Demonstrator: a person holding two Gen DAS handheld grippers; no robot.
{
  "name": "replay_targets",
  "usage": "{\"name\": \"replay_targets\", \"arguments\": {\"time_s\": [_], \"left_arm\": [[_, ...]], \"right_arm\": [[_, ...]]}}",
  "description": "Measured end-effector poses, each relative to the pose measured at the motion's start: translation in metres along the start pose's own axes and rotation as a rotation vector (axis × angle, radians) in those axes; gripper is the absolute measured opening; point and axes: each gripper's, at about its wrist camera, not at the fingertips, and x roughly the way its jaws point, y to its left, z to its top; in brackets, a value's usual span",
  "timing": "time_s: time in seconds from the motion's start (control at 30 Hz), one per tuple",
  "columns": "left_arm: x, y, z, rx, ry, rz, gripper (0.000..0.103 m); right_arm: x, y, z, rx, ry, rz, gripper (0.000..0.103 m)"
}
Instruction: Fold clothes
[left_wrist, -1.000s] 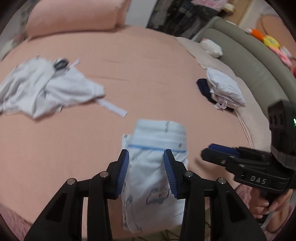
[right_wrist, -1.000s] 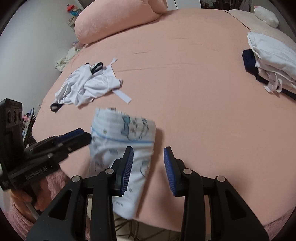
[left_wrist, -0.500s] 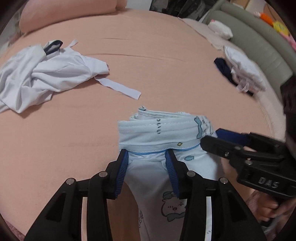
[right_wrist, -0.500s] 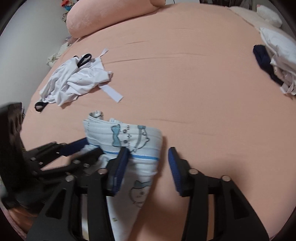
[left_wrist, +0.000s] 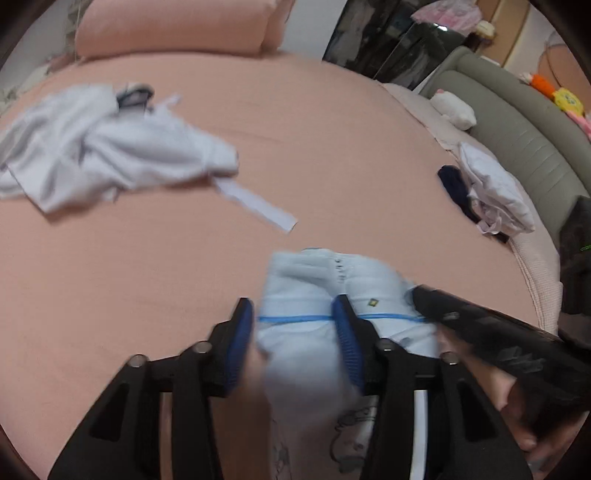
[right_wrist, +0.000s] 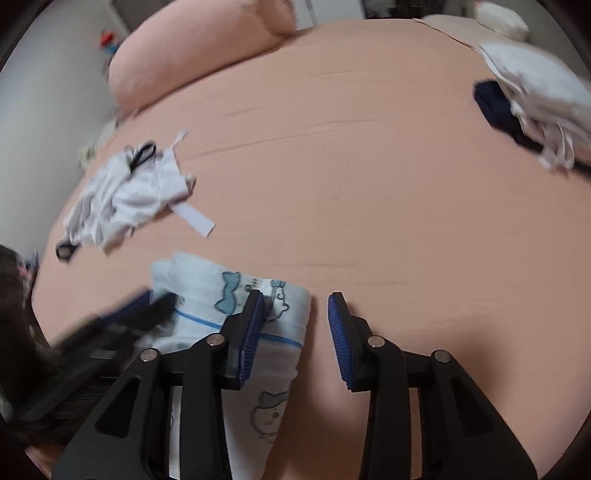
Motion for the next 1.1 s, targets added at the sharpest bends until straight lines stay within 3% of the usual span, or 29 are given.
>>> {"name": "replay_targets", "arguments": {"time_s": [0.07,0.17,0.23,0.33,0.43,0.6,0.7,0.77,0.83,0.93,1.03,1.1], "left_arm": [[-0.001,0.011,0.008,-0.055,0.03,-0.023,0.059],[-0.019,0.017,0.012,-0.072,-0.003,0.056,0.055],[-0.033,0.017,0.007,-0.065,0.001,0.031,0.055],[-0.05,0.01,-0.009,-0.003,0.021,-0.017,0.055],[-0.056,0.001,-0.03,0.038,0.056,-0.067,0.055],[-0.04,-0.001,-0.039,0.075,0.121,0.067,0.061],[-0.041,0.012,-0.034,-0.023,0.123,0.046,0.062],[-0.056,0.014,-0.033,-0.052,0.104,0.03,0.062],[-0.06,0.01,-0.041,-0.007,0.125,0.008,0.062],[-0.048,0.008,-0.052,0.02,0.171,0.054,0.062],[-0.053,0.006,-0.051,0.028,0.176,0.079,0.062],[-0.059,0.009,-0.051,0.008,0.169,0.078,0.062]], "right_arm": [[0.002,-0.002,0.0,0.014,-0.006,-0.004,0.036],[-0.02,-0.003,0.006,0.004,-0.083,-0.044,0.035],[-0.034,-0.004,0.005,0.004,-0.104,-0.019,0.035],[-0.048,0.005,-0.008,-0.029,-0.059,0.059,0.035],[-0.047,0.019,-0.031,-0.1,0.01,0.055,0.035],[-0.037,0.014,-0.06,-0.089,0.05,-0.035,0.035],[-0.029,0.011,-0.072,-0.09,0.061,-0.112,0.032],[-0.041,0.007,-0.07,-0.052,0.053,-0.086,0.032],[-0.05,0.008,-0.075,-0.03,0.055,-0.026,0.033],[-0.051,0.018,-0.087,-0.079,0.079,-0.006,0.034],[-0.046,0.02,-0.098,-0.148,0.09,-0.094,0.033],[-0.049,0.007,-0.1,-0.134,0.09,-0.21,0.032]]}}
